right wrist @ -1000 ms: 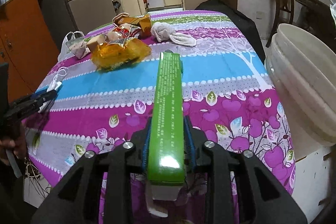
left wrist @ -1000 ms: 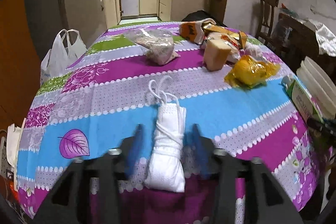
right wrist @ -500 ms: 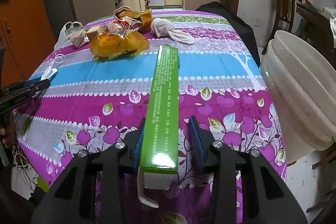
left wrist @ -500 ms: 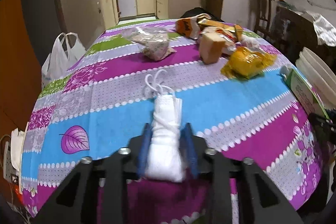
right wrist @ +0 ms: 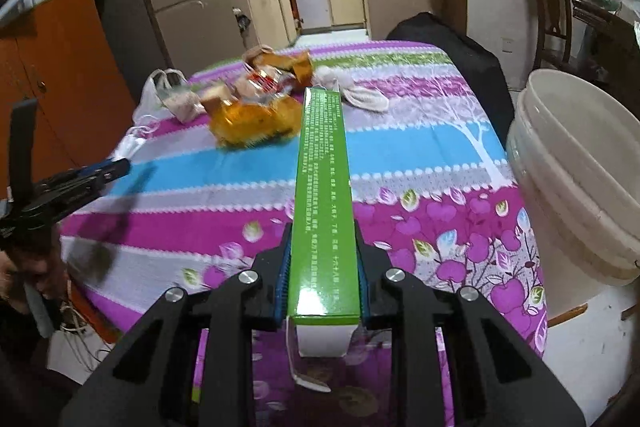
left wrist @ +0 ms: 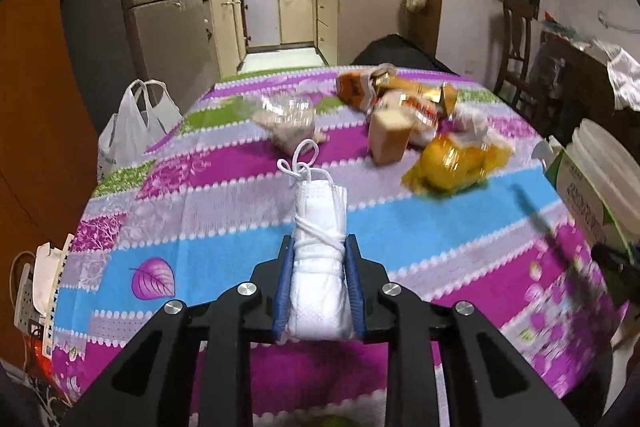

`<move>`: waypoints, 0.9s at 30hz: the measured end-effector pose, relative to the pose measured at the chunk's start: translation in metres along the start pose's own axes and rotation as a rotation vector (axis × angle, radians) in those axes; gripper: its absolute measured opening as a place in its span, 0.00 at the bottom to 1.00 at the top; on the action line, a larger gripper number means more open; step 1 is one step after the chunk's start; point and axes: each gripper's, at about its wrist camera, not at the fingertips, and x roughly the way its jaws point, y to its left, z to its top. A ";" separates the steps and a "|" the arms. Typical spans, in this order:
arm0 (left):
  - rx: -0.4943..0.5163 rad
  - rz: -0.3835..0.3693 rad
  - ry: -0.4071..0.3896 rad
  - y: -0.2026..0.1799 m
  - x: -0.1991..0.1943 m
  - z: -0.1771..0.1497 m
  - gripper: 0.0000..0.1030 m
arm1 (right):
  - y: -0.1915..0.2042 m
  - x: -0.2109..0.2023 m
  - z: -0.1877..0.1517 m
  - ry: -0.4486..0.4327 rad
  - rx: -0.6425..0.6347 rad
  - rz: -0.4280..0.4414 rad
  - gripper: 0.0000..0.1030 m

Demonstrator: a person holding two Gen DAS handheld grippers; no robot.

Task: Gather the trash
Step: 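Carry the green box and white mask over the white bucket with both tools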

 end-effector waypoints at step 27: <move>0.207 -0.003 -0.156 -0.110 -0.029 0.091 0.25 | 0.001 -0.068 0.072 -0.096 -0.117 0.030 0.23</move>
